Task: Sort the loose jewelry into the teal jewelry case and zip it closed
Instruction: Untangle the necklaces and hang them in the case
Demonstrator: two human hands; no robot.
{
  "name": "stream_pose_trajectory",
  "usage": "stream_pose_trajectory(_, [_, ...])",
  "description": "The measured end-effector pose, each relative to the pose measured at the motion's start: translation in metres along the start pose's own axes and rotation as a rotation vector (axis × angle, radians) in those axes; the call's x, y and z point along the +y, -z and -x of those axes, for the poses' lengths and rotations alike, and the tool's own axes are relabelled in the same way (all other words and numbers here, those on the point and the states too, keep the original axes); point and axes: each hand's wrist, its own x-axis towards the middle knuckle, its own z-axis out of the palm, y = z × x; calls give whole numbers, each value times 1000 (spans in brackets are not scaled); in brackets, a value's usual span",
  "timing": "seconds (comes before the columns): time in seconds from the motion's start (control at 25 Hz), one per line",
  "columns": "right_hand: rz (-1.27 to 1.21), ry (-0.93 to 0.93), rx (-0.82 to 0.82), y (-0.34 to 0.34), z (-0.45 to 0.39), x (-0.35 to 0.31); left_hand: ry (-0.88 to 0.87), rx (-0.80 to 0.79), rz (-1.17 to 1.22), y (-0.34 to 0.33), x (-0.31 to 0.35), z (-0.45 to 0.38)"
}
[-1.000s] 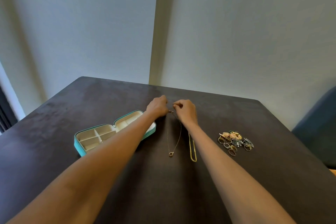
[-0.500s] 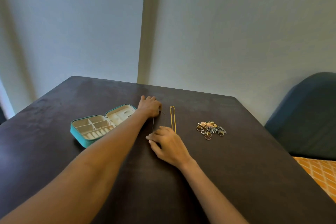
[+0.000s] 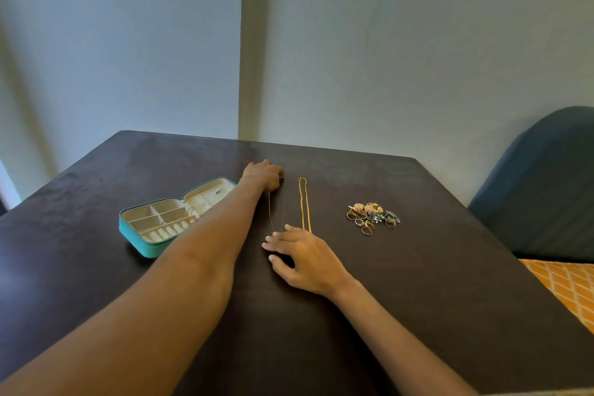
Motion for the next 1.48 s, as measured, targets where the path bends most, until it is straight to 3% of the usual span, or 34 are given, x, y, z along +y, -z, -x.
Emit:
stream_pose_trajectory(0.44, [78, 19, -88, 9, 11, -3, 31, 32, 50, -5, 2, -3])
stream_pose_trajectory(0.72, [48, -44, -390, 20, 15, -7, 7, 18, 33, -6, -1, -1])
stream_pose_trajectory(1.24, [35, -68, -455, 27, 22, -5, -65, -29, 72, 1, -14, -12])
stream_pose_trajectory(1.48, [61, -35, -383, 24, 23, -4, -75, -69, 227, 9, -17, -2])
